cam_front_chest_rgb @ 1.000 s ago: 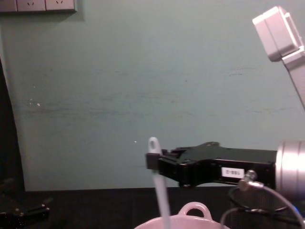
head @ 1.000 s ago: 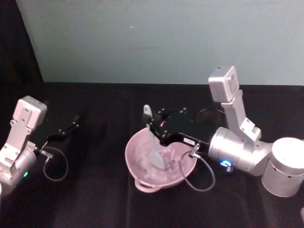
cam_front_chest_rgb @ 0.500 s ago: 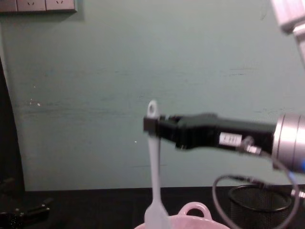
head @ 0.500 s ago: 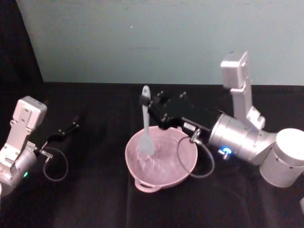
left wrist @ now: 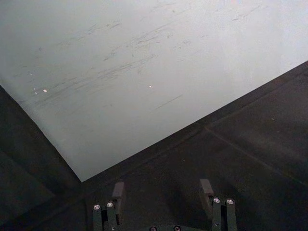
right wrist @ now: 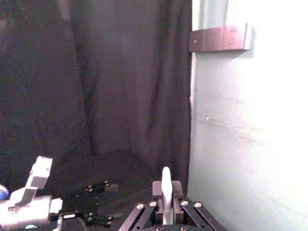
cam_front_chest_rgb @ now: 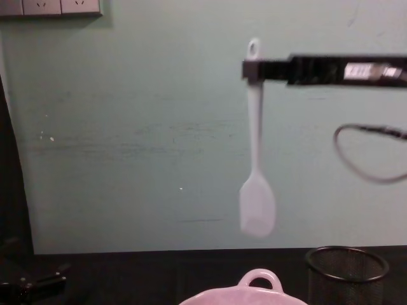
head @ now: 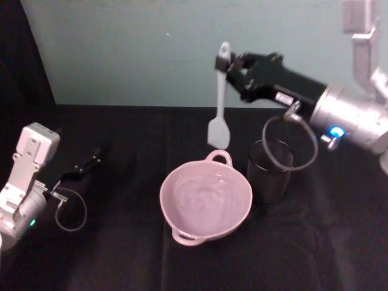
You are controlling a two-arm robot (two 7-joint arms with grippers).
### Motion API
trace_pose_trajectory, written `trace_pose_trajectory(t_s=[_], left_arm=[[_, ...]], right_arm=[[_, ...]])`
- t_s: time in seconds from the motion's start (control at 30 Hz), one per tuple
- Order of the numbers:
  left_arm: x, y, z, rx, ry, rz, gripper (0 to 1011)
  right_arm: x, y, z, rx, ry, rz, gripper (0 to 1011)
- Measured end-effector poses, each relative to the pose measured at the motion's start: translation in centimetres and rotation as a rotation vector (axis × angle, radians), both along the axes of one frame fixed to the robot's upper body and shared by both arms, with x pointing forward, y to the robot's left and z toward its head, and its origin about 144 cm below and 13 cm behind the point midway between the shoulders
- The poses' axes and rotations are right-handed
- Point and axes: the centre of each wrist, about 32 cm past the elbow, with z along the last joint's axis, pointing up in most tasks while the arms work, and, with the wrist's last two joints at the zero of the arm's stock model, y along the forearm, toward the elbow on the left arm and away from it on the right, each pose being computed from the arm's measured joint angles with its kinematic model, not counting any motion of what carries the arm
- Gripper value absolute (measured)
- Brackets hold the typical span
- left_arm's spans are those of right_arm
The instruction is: Use the one hand to pick up the spoon and stir the clear water in the bowl.
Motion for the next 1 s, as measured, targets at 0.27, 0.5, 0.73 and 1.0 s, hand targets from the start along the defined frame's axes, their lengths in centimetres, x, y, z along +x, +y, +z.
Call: trace_pose_trajectory(t_s=[0.27, 0.5, 0.73, 1.0], left_arm=[[0.0, 0.0, 0.0, 0.0, 0.0, 0.0, 1005], [0.0, 0.0, 0.0, 0.0, 0.0, 0.0, 1005], [0.0, 0.0, 0.0, 0.0, 0.0, 0.0, 1005], [0.0, 0.0, 0.0, 0.0, 0.0, 0.0, 1005]], right_arm=[[-0.3, -2.1, 2.6, -0.006, 0.002, -0.068, 123], [-0.6, -3.9, 2.6, -0.009, 0.029, -0.129, 123], [-0.3, -5.1, 1.9, -0.02, 0.084, -0.156, 123], [0.4, -6.3, 0.7, -0.031, 0.162, -0.174, 123]])
